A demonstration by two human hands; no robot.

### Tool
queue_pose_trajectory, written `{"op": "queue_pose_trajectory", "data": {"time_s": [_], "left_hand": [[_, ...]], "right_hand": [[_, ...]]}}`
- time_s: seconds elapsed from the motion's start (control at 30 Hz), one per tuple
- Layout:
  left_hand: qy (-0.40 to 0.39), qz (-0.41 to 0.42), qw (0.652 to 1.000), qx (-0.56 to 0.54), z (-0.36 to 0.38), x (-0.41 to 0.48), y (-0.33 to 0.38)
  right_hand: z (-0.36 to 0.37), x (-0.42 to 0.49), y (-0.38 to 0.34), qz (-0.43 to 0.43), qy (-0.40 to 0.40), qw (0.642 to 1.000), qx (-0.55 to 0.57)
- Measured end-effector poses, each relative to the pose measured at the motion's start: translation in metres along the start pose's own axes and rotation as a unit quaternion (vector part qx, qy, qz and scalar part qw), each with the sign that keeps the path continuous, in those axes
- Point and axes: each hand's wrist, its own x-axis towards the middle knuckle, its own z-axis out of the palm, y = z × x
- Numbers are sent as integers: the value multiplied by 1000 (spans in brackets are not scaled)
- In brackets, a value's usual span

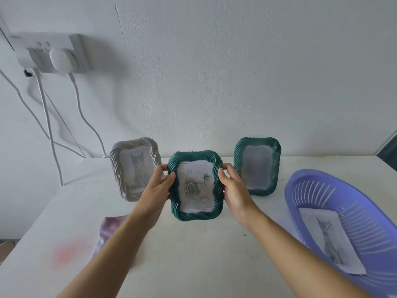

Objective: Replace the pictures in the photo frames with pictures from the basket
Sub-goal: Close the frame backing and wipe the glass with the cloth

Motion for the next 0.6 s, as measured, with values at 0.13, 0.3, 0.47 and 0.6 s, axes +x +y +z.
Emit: {"op": "queue_pose_trajectory", "data": {"time_s": [0.13, 0.3, 0.47, 0.6], "left_hand": [[38, 20, 999, -6, 8, 33, 0], [48, 36, 998, -34, 12, 68, -6], [46, 41, 998, -32, 12, 84, -23], [11, 70, 997, -8, 7, 84, -35]], "right_hand": [[6, 32, -4, -32, 24, 999, -27], [13, 65, 0, -60, 63, 996, -32], [14, 83, 10, -74, 92, 992, -38], [10, 89, 23, -71, 97, 990, -71]]}}
